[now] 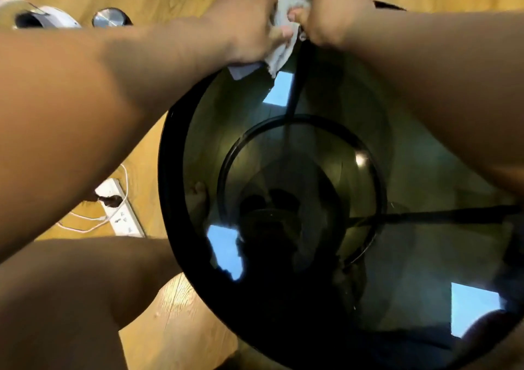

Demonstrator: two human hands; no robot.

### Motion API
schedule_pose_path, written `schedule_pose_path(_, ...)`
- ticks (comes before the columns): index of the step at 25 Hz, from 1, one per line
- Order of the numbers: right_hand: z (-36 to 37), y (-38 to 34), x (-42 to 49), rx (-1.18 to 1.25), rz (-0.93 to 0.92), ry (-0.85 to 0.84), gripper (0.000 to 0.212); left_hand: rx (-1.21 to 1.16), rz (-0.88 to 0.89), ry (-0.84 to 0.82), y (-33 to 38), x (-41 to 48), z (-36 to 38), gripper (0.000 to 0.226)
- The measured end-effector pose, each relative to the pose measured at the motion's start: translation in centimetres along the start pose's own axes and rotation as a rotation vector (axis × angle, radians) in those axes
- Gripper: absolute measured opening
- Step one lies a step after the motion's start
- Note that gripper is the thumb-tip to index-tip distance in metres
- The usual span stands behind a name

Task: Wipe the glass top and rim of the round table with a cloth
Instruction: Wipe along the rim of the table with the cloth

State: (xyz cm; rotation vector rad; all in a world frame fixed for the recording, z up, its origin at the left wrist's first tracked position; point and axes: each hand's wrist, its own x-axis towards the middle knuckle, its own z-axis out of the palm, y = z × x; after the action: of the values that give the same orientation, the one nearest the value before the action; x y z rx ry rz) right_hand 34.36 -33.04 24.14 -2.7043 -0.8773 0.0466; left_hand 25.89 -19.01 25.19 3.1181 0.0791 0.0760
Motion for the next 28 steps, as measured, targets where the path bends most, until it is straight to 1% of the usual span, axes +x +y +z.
schedule_pose_path(2, -0.5, 0.0, 0.0, -0.072, -0.053, -0.024, 0.030, 0.003, 0.014, -0.036, -0.1, -0.3, -0.8, 0.053)
schedule_pose_path(4, -1.8, -0.2, -1.7, -0.164, -0.124, -0.102, 0.036, -0.011, 0.044, -0.113, 0.6, -1.2, -2.0, 0.059)
schedule_pose_path(6, -3.3, -0.6, -5.7, -0.150, -0.159, -0.174, 0.040, -0.056, 0.105, -0.193, 2.0, -4.0, -3.2, 0.061)
schedule_pose_path(9, -4.2, -1.1, -14.9, -0.066, -0.185, -0.271, 0.042, -0.090, 0.236, -0.203, 4.8, -11.4, -2.9, 0.054)
schedule_pose_path(10, -4.2, -1.2, -18.5, -0.053, -0.199, -0.285, 0.041, -0.135, 0.285, -0.203, 5.8, -14.6, -2.8, 0.054)
schedule_pose_path(12, -4.3, -1.7, -26.2, -0.021, -0.243, -0.277, 0.038, -0.252, 0.366, -0.240, 7.9, -21.1, -3.0, 0.055)
schedule_pose_path(15, -4.7, -2.7, -36.5, -0.078, -0.304, -0.280, 0.039, -0.364, 0.468, -0.336, 11.2, -29.7, -3.7, 0.054)
schedule_pose_path(16, -4.7, -2.8, -39.0, -0.098, -0.321, -0.282, 0.039, -0.387, 0.501, -0.342, 12.0, -31.6, -3.8, 0.052)
schedule_pose_path(18, -4.6, -2.9, -42.1, -0.109, -0.313, -0.272, 0.038, -0.407, 0.544, -0.299, 12.8, -33.6, -3.7, 0.050)
schedule_pose_path(20, -4.5, -2.7, -42.0, -0.123, -0.286, -0.198, 0.034, -0.371, 0.557, -0.225, 12.9, -33.1, -3.1, 0.051)
schedule_pose_path(22, -3.9, -1.9, -39.6, -0.134, -0.239, -0.108, 0.030, -0.303, 0.541, -0.150, 12.8, -30.3, -2.2, 0.046)
schedule_pose_path(25, -3.5, 0.3, -32.6, -0.076, -0.135, -0.006, 0.033, -0.232, 0.404, -0.059, 12.6, -22.8, -1.5, 0.037)
schedule_pose_path(28, -4.0, 3.0, -22.8, -0.129, -0.005, 0.008, 0.035, -0.051, 0.254, 0.000, 12.5, -13.1, -1.6, 0.034)
